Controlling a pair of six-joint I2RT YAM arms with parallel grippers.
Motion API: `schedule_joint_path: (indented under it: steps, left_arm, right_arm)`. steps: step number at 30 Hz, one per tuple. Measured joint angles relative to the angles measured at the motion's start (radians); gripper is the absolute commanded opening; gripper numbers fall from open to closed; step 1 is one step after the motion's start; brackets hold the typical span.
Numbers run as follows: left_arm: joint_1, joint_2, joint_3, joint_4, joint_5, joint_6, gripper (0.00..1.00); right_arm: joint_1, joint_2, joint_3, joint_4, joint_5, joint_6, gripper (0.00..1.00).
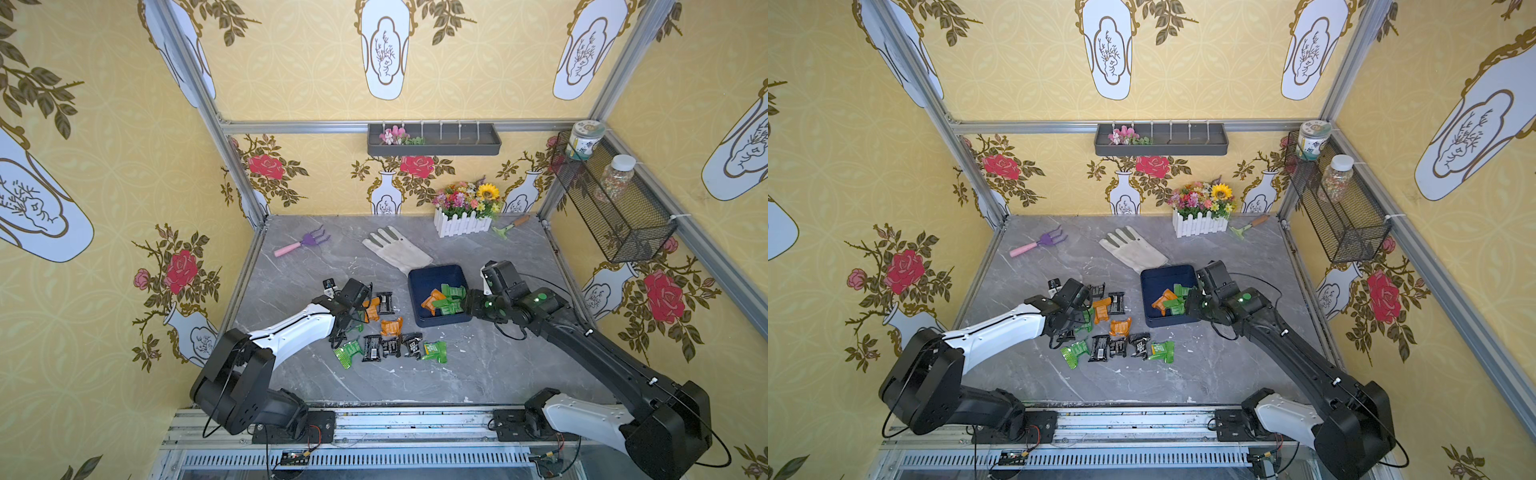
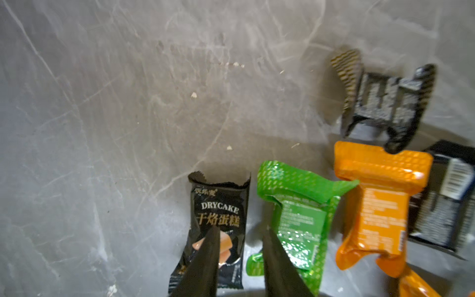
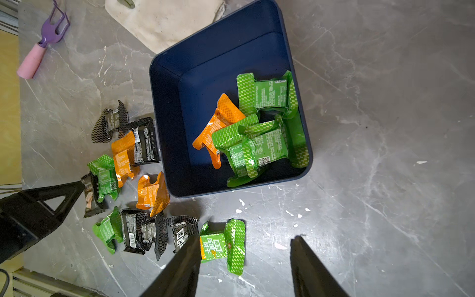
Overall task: Take the cookies out of the storage box
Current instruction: Place the cookie at the center of the board, then pick up the cookie from the storage box.
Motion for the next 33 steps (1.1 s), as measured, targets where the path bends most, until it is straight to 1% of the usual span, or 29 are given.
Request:
schedule_joint_path:
  steps: [3,6,9,12,14,18,22,27,33]
  left_arm:
    - [0.000,-0.062,0.024,0.007,0.014,0.019,0.39]
    - [0.000,-0.145,0.044,0.061,0.049,0.033,0.41]
    - [0.000,-0.222,0.024,0.172,0.129,0.033,0.43]
    - [0.000,-0.256,-0.047,0.338,0.246,-0.011,0.44]
    - [0.000,-0.243,-0.093,0.441,0.327,-0.056,0.44]
    - [-0.005,-0.158,-0.136,0.618,0.482,-0.142,0.44]
    - [-0.028,-0.090,-0.160,0.749,0.590,-0.201,0.47]
    - [-0.074,-0.036,-0.168,0.836,0.648,-0.236,0.49]
    - [-0.117,0.051,-0.161,0.876,0.673,-0.265,0.46]
  right_arm:
    - [0.007,0.009,0.012,-0.002,0.006,-0.001,0.59]
    - [0.033,0.043,0.039,-0.003,0.009,-0.008,0.59]
    - [0.068,0.107,0.081,-0.005,0.024,-0.021,0.59]
    - [0.105,0.192,0.132,-0.008,0.037,-0.036,0.59]
    - [0.122,0.245,0.162,-0.008,0.048,-0.046,0.59]
    - [0.133,0.349,0.215,-0.011,0.061,-0.063,0.60]
    - [0.132,0.439,0.253,-0.012,0.068,-0.082,0.62]
    - [0.093,0.475,0.249,-0.014,0.087,-0.086,0.64]
    - [0.051,0.484,0.201,-0.002,0.082,-0.112,0.66]
